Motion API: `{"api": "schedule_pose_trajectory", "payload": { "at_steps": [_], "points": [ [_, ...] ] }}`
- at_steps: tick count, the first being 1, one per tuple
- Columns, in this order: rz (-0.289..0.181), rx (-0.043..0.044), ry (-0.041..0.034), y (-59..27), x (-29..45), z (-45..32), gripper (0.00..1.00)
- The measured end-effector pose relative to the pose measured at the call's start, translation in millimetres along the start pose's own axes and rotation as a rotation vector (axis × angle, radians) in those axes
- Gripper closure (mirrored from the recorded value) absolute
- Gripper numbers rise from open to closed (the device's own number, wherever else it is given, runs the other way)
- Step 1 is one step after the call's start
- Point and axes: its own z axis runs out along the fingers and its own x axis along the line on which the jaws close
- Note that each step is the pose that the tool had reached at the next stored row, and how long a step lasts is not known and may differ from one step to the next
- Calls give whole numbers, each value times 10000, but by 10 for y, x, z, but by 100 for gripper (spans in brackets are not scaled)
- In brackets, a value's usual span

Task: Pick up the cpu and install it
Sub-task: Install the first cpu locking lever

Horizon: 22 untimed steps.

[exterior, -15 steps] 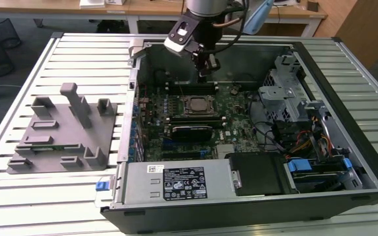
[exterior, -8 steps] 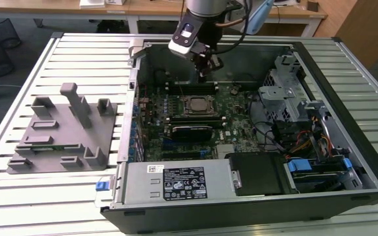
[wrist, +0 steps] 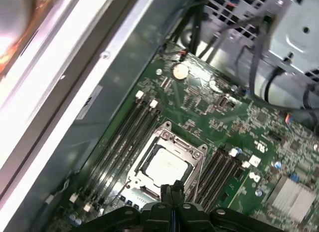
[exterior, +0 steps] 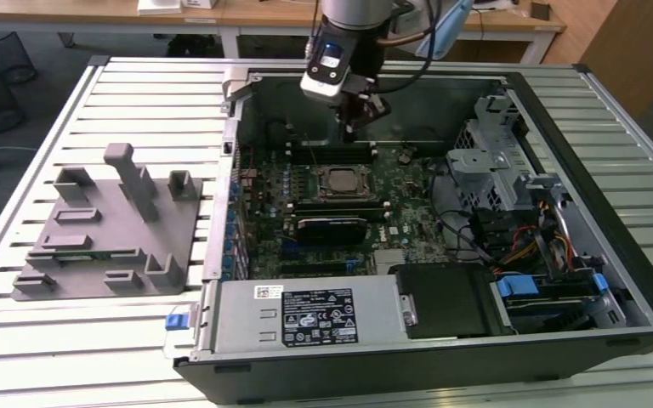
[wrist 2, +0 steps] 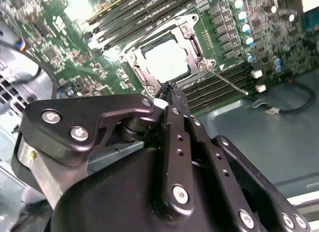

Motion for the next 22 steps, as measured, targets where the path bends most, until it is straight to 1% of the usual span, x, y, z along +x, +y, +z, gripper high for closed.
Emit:
{"api": "schedule_pose_trajectory", "payload": {
  "at_steps": [7, 10, 17, 22],
  "points": [
    [-1259, -26, 46, 0, 0, 3, 89],
    [-1712, -36, 62, 0, 0, 4, 89],
    [-2106, -43, 76, 0, 0, 4, 89],
    [-2609, -54, 95, 0, 0, 4, 89]
  ]
}}
